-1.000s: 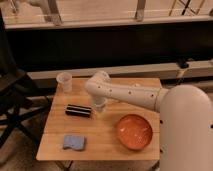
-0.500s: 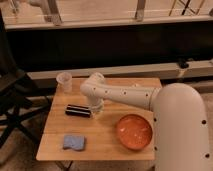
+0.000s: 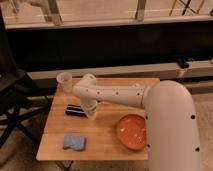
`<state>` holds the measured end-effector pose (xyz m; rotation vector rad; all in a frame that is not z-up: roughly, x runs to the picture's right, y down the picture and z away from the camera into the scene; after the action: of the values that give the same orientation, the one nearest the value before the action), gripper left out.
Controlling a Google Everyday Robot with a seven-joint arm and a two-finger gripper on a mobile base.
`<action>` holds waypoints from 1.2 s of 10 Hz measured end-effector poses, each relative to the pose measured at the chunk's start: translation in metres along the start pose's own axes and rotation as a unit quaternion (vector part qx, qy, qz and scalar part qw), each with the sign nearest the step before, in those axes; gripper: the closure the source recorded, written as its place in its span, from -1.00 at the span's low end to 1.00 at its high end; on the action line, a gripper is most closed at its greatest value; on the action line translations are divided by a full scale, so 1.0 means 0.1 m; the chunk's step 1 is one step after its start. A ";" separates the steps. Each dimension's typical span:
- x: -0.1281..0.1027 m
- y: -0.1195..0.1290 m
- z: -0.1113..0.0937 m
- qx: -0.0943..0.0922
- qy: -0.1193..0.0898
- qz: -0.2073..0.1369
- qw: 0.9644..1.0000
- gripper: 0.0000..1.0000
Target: Push the eraser across the table
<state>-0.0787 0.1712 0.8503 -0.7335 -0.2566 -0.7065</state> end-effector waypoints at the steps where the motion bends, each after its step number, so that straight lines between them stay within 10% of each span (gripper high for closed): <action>1: -0.04 -0.03 0.00 -0.002 0.003 -0.006 1.000 1.00; 12: -0.35 -0.24 0.03 -0.005 0.014 -0.051 0.999 1.00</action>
<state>-0.1203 0.1779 0.8497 -0.7235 -0.2664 -0.8145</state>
